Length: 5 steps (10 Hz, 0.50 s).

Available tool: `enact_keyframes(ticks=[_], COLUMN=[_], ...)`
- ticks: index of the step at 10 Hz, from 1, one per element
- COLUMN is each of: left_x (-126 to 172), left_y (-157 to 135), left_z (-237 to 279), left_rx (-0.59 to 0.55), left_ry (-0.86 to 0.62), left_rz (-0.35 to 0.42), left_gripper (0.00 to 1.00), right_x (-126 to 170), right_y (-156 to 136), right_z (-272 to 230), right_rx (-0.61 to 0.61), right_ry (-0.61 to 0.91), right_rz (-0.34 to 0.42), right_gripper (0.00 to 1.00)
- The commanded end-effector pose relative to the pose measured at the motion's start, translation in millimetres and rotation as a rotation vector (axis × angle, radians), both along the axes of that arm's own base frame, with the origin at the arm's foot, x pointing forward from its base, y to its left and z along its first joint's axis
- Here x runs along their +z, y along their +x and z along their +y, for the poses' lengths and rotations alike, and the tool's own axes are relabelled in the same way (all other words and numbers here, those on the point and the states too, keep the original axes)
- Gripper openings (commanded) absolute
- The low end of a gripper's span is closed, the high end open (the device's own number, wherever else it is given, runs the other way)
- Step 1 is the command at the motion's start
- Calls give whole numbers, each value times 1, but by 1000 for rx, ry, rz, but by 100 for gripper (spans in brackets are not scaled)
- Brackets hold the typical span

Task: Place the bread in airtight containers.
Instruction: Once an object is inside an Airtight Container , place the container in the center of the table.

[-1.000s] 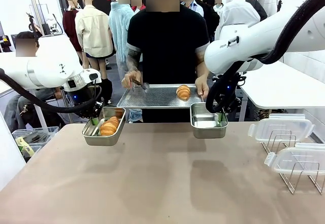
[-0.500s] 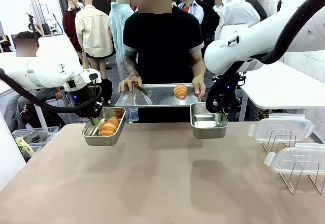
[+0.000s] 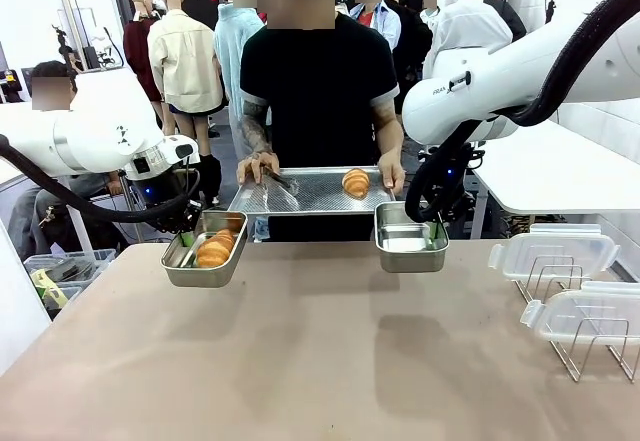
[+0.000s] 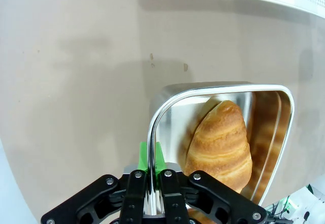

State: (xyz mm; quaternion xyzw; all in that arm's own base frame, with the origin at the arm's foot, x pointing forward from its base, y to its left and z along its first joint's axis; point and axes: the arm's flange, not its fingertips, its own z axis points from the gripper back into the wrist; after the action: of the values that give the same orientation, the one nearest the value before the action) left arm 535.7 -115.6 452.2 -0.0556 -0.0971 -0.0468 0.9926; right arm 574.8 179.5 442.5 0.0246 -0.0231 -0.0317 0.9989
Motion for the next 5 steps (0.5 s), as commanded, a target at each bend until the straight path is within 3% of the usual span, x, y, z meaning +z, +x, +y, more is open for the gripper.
enact_keyframes(ticks=[1, 5], left_x=[4, -11], left_y=[0, 5], left_z=[1, 3], left_rx=[-11, 19], left_ry=[3, 2], left_rz=[-7, -4], left_gripper=[0, 0], right_x=[2, 2], right_y=[-5, -5], right_z=[-2, -2], right_rx=[3, 3], right_ry=[5, 5], right_rz=[-1, -1], right_gripper=[0, 0])
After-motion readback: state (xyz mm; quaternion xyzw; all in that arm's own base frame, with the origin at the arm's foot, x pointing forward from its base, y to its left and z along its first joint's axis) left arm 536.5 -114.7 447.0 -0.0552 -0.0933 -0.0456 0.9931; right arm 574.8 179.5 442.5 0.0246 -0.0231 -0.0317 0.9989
